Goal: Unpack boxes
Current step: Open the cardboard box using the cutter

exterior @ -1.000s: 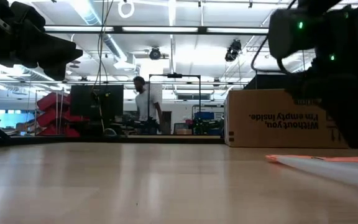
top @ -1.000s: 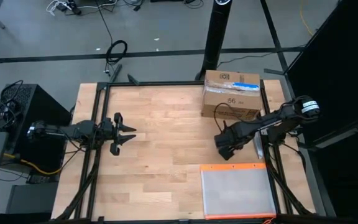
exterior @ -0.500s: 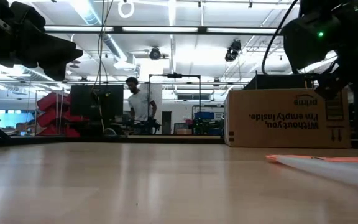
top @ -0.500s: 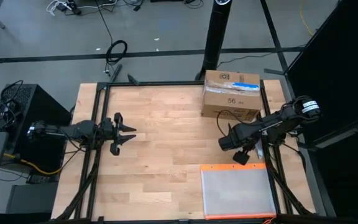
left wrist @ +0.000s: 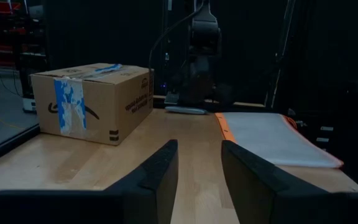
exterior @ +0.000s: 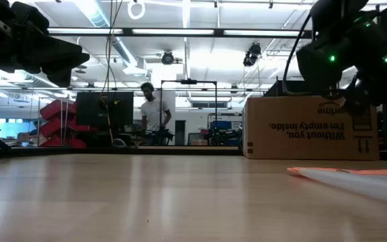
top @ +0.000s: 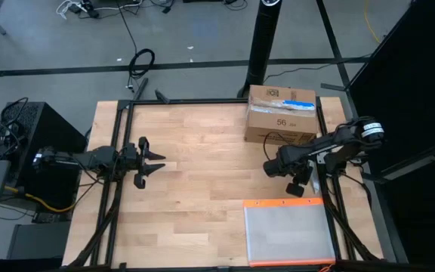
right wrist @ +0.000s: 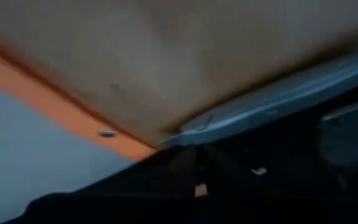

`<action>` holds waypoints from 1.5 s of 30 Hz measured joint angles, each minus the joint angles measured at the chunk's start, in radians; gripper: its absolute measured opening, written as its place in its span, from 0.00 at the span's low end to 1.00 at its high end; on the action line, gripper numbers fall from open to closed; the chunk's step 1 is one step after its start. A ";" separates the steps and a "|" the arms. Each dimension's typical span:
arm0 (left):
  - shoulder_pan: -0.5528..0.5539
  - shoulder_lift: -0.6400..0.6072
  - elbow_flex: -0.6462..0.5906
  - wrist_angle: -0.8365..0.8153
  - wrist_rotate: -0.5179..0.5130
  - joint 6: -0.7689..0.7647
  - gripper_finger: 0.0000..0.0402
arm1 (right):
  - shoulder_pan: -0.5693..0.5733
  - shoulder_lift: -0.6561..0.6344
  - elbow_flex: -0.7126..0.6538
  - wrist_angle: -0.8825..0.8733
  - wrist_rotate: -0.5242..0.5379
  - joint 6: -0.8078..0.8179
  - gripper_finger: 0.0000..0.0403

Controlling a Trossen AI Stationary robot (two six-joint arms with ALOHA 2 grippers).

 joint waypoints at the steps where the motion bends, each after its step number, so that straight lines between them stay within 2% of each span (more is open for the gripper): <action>1: 0.000 0.000 0.000 0.000 0.000 0.000 0.28 | 0.000 0.019 0.000 -0.013 0.016 -0.008 0.03; 16: 0.000 0.000 0.000 0.000 0.000 0.000 0.28 | 0.125 0.206 -0.067 -0.018 0.086 -0.143 0.00; 20: 0.000 0.000 0.000 0.000 0.000 0.000 0.28 | 0.156 0.209 -0.078 0.070 0.044 -0.129 0.00; 24: 0.000 0.000 0.000 0.000 0.000 0.000 0.29 | 0.177 0.208 -0.066 0.081 0.055 -0.100 0.00; 31: 0.000 0.000 0.000 0.000 0.000 0.000 0.28 | 0.221 0.165 0.151 0.122 0.213 -0.070 0.00; 45: 0.000 0.000 0.000 0.000 0.000 0.000 0.29 | 0.333 -0.021 0.238 0.117 0.311 -0.147 0.00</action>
